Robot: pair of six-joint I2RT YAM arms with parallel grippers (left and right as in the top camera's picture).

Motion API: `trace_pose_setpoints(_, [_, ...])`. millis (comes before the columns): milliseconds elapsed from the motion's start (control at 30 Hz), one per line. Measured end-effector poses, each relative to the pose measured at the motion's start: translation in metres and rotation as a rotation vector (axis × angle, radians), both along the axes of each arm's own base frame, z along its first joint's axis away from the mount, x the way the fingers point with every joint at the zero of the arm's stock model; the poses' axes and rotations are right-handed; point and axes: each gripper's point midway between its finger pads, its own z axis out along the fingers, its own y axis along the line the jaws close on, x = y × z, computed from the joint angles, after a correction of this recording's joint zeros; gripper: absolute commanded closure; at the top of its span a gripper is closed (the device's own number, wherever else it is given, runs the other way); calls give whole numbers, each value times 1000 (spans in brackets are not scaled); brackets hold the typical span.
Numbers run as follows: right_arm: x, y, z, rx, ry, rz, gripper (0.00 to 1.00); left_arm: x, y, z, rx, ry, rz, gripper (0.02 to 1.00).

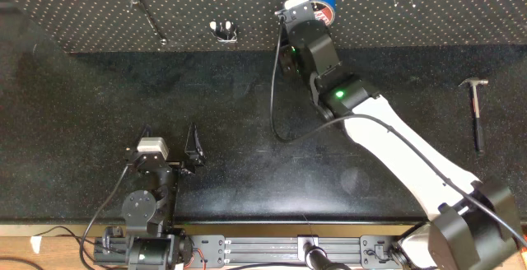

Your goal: Place Tools Onto Pegboard

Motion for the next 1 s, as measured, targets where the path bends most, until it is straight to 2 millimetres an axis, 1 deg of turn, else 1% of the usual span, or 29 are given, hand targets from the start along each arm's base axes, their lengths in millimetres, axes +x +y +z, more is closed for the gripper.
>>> trace_pose_setpoints(33, [-6, -3, 3, -5, 11, 5, 573, 0, 0, 0, 0, 0, 0, 20])
trace_pose_setpoints(67, [-18, -8, 1, -29, 60, 14, 511, 0, 0, 0, 0, 0, 0, 23])
trace_pose_setpoints(100, [-35, -18, -3, -65, 121, 17, 91, 0, 0, 0, 0, 0, 0, 23])
trace_pose_setpoints(133, [-54, -29, -6, -97, 178, 20, 5, 0, 0, 0, 0, 0, 0, 23])
trace_pose_setpoints(167, [-70, -40, -8, -127, 235, 17, 7, 0, 0, 0, 0, 0, 0, 23])
trace_pose_setpoints(200, [-90, -56, -9, -143, 297, -1, 7, 0, 0, 0, 0, 0, 0, 23])
trace_pose_setpoints(233, [-107, -83, -10, -147, 366, -58, 7, 0, 0, 0, 0, 0, 0, 23])
trace_pose_setpoints(333, [-144, -144, -19, -165, 537, -212, 9, 0, 0, 0, 0, 0, 0, 23])
trace_pose_setpoints(367, [-161, -175, -22, -162, 607, -299, 9, 0, 0, 0, 0, 0, 0, 25])
trace_pose_setpoints(433, [-175, -209, -21, -141, 656, -407, 9, 0, 0, 0, 0, 0, 0, 23])
trace_pose_setpoints(467, [-183, -229, -21, -125, 683, -477, 9, 0, 0, 0, 0, 0, -1, 23])
trace_pose_setpoints(500, [-192, -254, -21, -103, 707, -572, 9, 0, 0, 0, 0, 0, -1, 23])
trace_pose_setpoints(533, [-195, -268, -21, -94, 717, -614, 12, 0, 0, 0, 0, 0, -1, 23])
trace_pose_setpoints(633, [-204, -299, -21, -127, 734, -693, 12, 0, 0, 0, 0, 0, 0, 23])
trace_pose_setpoints(667, [-214, -307, -22, -182, 764, -686, 12, 0, 0, 0, 0, 0, 0, 23])
trace_pose_setpoints(700, [-216, -312, -22, -227, 769, -659, 12, 0, 0, 0, 0, 0, 0, 23])
trace_pose_setpoints(733, [-216, -317, -24, -275, 770, -606, 12, 0, 0, 0, 0, 0, 0, 25])
trace_pose_setpoints(800, [-216, -318, -33, -317, 789, -478, 12, 0, 0, 0, 0, 0, 0, 23])
trace_pose_setpoints(867, [-204, -333, -42, -318, 769, -475, 12, 0, 0, 0, 0, 0, 0, 23])
trace_pose_setpoints(900, [-199, -347, -61, -312, 787, -493, 12, 0, 0, 0, 0, 0, -1, 23])
trace_pose_setpoints(933, [-200, -354, -77, -306, 824, -491, 12, 0, 0, 0, 0, 0, 0, 23])
trace_pose_setpoints(967, [-203, -362, -101, -289, 878, -478, 12, 0, 0, 0, 0, 0, 0, 23])
trace_pose_setpoints(1000, [-207, -366, -117, -273, 916, -466, 12, 0, 0, 0, 0, -1, -1, 20])
